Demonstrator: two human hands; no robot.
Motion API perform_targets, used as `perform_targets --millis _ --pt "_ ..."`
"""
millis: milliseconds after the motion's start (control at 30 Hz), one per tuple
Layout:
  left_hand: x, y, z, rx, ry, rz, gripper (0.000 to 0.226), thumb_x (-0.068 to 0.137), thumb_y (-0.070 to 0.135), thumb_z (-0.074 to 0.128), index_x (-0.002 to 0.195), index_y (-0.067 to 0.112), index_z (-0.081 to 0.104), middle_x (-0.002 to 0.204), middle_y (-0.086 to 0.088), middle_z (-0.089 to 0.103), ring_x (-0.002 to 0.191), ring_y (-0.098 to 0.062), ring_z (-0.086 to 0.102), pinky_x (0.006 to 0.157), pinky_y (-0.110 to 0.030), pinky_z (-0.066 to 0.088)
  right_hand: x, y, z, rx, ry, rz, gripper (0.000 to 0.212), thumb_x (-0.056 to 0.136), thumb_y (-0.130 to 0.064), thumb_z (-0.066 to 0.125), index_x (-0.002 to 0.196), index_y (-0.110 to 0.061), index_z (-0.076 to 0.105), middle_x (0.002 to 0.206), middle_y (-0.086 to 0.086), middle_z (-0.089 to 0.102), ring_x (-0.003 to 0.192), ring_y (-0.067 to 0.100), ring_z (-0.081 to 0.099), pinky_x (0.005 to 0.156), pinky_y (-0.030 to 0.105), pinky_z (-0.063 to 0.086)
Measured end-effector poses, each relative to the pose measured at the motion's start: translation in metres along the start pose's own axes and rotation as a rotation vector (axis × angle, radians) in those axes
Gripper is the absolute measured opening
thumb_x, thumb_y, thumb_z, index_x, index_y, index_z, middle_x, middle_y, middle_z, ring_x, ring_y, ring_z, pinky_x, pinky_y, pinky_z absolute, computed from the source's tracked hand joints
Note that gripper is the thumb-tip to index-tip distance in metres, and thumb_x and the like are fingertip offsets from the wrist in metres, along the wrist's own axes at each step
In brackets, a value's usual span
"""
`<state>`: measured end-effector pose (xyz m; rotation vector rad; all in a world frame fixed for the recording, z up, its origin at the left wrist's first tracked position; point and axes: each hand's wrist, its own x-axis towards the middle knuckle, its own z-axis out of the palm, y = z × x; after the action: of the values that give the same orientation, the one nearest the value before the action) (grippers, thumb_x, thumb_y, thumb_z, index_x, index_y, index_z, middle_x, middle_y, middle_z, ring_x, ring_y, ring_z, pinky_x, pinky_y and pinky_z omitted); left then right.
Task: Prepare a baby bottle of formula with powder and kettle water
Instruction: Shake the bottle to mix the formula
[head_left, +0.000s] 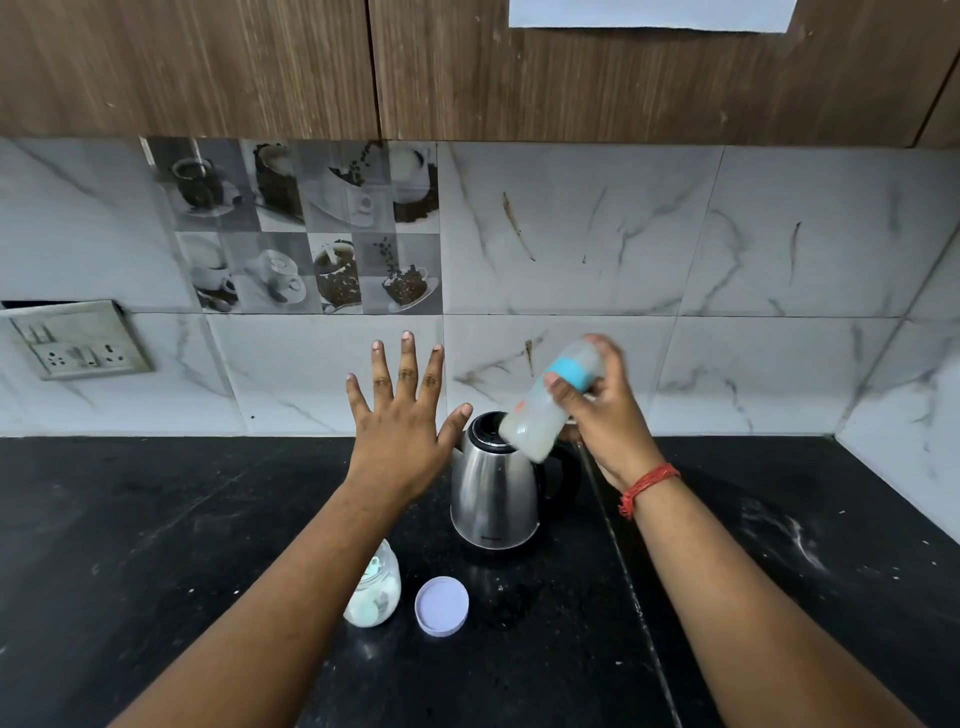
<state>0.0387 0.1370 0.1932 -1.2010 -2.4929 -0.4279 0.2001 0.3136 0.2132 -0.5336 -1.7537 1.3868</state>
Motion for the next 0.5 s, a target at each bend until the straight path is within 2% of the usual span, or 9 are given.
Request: perform_targets --millis 33,133,233,267,333,367,433,467,500 --pt "0.000 -0.001 0.000 0.006 -0.002 0.003 0.080 0.093 0.073 -0.003 0.160 0.033 -0.019 0.167 -0.004 -0.031 0.153 -0.036 -0.029 0.122 -0.066 -0.008 0.000 0.000 0.002 -0.011 -0.055 -0.005 0.066 0.081 -0.040 0.083 0.134 -0.046 0.044 0.122 0.006 0.061 0.104 0.026 0.068 0.081 0.045 0.063" --pt "0.001 -0.001 0.001 0.001 -0.011 -0.003 0.080 0.093 0.072 -0.002 0.160 0.033 -0.019 0.167 -0.004 -0.031 0.153 -0.036 -0.030 0.122 -0.066 -0.008 0.004 0.005 -0.001 0.045 0.064 0.002 0.066 0.079 -0.046 0.081 0.133 -0.047 0.043 0.122 0.009 0.061 0.104 0.029 0.070 0.077 0.049 0.063" --pt "0.003 -0.002 0.003 0.009 -0.013 -0.002 0.079 0.093 0.072 -0.002 0.160 0.033 -0.020 0.166 -0.004 -0.032 0.153 -0.036 -0.030 0.122 -0.066 -0.007 0.004 0.002 0.002 0.027 -0.063 -0.015 0.057 0.087 -0.031 0.079 0.131 -0.045 0.046 0.124 0.006 0.060 0.103 0.025 0.067 0.074 0.036 0.062" --pt "0.004 -0.003 0.003 0.007 -0.015 0.000 0.079 0.094 0.072 -0.002 0.159 0.033 -0.021 0.166 -0.004 -0.032 0.152 -0.036 -0.030 0.122 -0.066 -0.008 0.005 0.004 0.002 -0.009 -0.030 -0.037 0.056 0.088 -0.029 0.078 0.131 -0.044 0.046 0.124 0.004 0.060 0.104 0.024 0.067 0.074 0.035 0.062" --pt "0.006 -0.004 0.005 -0.008 -0.011 -0.005 0.079 0.094 0.073 -0.001 0.160 0.034 -0.020 0.167 -0.004 -0.032 0.152 -0.035 -0.030 0.122 -0.066 -0.008 0.008 0.005 0.000 0.055 0.070 -0.030 0.058 0.090 -0.029 0.076 0.134 -0.044 0.042 0.126 0.008 0.058 0.105 0.025 0.068 0.074 0.040 0.063" --pt "0.007 -0.004 0.005 -0.011 -0.008 -0.008 0.079 0.094 0.073 -0.001 0.160 0.034 -0.020 0.167 -0.004 -0.032 0.152 -0.035 -0.031 0.122 -0.066 -0.009 0.007 0.003 0.001 0.096 0.038 -0.012 0.058 0.091 -0.029 0.075 0.135 -0.043 0.041 0.127 0.010 0.057 0.105 0.026 0.068 0.073 0.040 0.063" --pt "0.009 -0.005 0.005 -0.001 -0.002 -0.002 0.079 0.094 0.073 -0.001 0.159 0.034 -0.021 0.166 -0.004 -0.032 0.152 -0.035 -0.031 0.122 -0.066 -0.009 0.008 0.003 0.004 0.005 -0.070 -0.036 0.058 0.089 -0.029 0.077 0.134 -0.045 0.042 0.124 0.006 0.061 0.105 0.026 0.068 0.076 0.038 0.062" --pt "0.010 -0.005 0.005 0.001 -0.003 0.001 0.078 0.094 0.073 -0.002 0.159 0.034 -0.022 0.166 -0.003 -0.033 0.152 -0.035 -0.032 0.122 -0.065 -0.009 0.009 0.005 0.004 -0.036 -0.044 -0.055 0.059 0.088 -0.030 0.077 0.134 -0.046 0.043 0.122 0.003 0.062 0.105 0.025 0.068 0.078 0.039 0.063" --pt "0.011 -0.005 0.005 -0.005 -0.003 0.000 0.078 0.094 0.073 -0.002 0.159 0.034 -0.022 0.166 -0.003 -0.033 0.152 -0.035 -0.032 0.122 -0.065 -0.010 0.010 0.004 0.004 0.029 0.008 -0.040 0.059 0.089 -0.031 0.076 0.135 -0.044 0.041 0.121 0.003 0.062 0.105 0.024 0.069 0.079 0.041 0.063"
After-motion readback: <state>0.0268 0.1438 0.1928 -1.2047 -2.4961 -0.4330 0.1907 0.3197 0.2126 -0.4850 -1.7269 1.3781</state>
